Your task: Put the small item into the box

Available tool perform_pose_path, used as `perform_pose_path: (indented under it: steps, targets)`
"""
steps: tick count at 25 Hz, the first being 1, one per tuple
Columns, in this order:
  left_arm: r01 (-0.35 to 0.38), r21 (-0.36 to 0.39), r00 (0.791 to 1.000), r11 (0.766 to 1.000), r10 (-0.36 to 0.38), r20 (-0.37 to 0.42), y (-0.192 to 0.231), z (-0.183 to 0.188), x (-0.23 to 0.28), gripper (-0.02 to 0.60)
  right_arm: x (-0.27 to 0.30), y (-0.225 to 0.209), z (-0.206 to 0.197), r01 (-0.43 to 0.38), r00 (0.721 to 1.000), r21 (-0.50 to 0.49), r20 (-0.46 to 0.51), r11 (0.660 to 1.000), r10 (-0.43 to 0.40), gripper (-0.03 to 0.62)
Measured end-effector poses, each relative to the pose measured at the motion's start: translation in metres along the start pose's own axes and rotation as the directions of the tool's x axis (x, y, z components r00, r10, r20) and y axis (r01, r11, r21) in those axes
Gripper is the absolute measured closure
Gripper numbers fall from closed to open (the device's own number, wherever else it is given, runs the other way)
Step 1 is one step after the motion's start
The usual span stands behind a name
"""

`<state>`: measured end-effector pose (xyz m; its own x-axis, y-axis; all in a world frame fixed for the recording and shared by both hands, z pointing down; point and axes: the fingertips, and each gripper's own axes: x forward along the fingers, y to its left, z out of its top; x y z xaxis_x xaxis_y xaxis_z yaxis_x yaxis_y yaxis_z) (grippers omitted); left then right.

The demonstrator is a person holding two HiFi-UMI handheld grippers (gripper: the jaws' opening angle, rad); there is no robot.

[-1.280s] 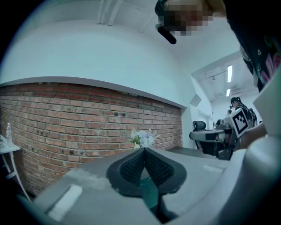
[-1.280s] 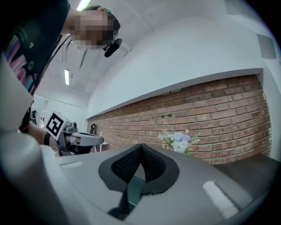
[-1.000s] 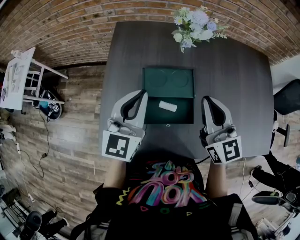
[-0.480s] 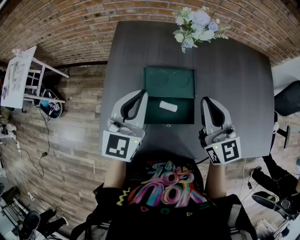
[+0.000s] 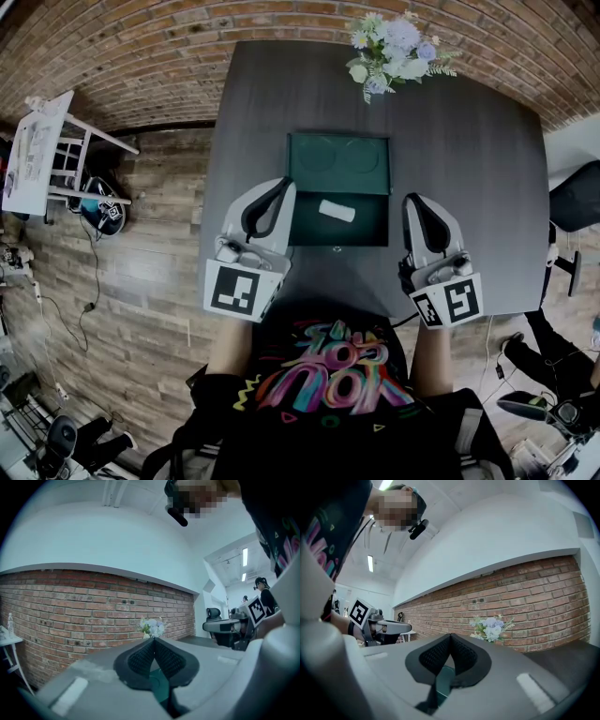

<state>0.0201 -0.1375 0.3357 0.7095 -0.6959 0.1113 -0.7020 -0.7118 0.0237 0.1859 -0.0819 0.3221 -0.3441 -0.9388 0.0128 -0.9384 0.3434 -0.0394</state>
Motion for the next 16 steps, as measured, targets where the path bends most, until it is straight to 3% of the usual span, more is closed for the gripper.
perform_pose_path:
  steps: [16]
  targets:
    - [0.012, 0.002, 1.0, 1.0, -0.012, -0.009, -0.0058, -0.0008, 0.0018, 0.58, -0.0006, -0.0011, 0.0001, -0.018, 1.0, 0.007, 0.0, 1.0, 0.018, 0.592]
